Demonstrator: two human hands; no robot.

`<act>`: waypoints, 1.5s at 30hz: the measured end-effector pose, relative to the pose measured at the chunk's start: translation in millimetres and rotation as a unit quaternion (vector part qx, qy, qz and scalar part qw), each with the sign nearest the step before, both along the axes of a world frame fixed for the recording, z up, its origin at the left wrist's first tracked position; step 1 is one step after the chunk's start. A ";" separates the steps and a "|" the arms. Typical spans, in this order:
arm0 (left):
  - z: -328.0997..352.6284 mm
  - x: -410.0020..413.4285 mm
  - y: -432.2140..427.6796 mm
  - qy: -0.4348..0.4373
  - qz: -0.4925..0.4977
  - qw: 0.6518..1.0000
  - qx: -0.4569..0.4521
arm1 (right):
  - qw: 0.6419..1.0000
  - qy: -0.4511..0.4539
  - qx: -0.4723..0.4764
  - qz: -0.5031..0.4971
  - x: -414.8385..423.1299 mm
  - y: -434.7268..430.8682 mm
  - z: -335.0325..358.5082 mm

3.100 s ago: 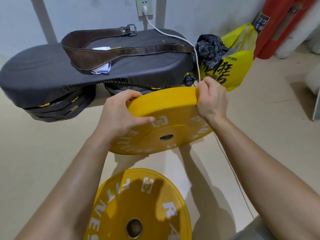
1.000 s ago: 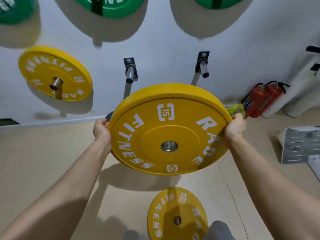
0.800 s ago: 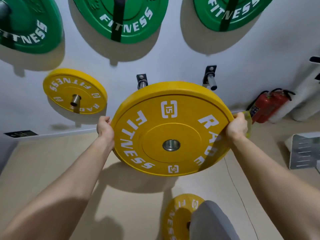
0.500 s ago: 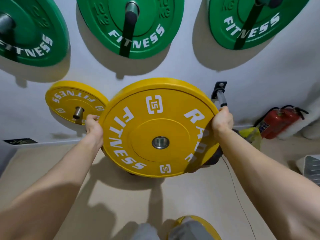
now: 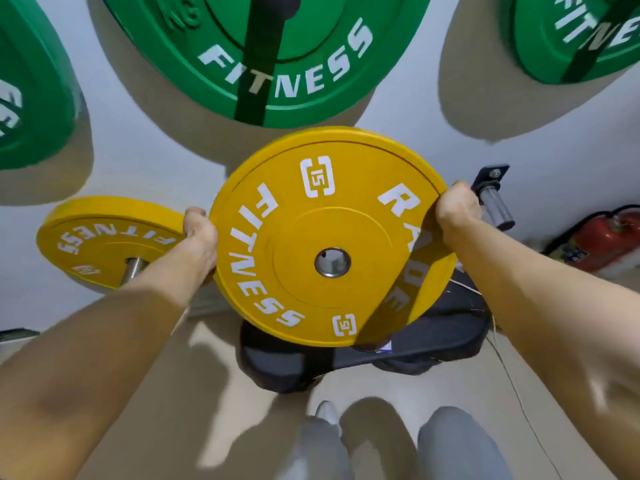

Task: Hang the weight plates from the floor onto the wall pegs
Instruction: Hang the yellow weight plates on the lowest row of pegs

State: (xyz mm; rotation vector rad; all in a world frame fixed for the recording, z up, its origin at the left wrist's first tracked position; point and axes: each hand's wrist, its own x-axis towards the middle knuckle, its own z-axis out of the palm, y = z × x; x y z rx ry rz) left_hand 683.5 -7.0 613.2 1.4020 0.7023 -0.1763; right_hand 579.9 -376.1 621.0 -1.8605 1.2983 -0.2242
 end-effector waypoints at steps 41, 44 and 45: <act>-204.9 102.2 1.0 0.040 0.150 0.984 0.091 | 0.986 0.084 -0.034 0.139 147.4 -10.5 -211.8; -205.3 94.0 -7.0 0.067 0.219 0.972 0.055 | 0.993 0.078 -0.009 0.090 130.0 -0.8 -208.7; -205.0 91.4 -9.7 0.063 0.239 0.968 0.041 | 0.995 0.070 0.025 0.063 125.2 3.9 -208.7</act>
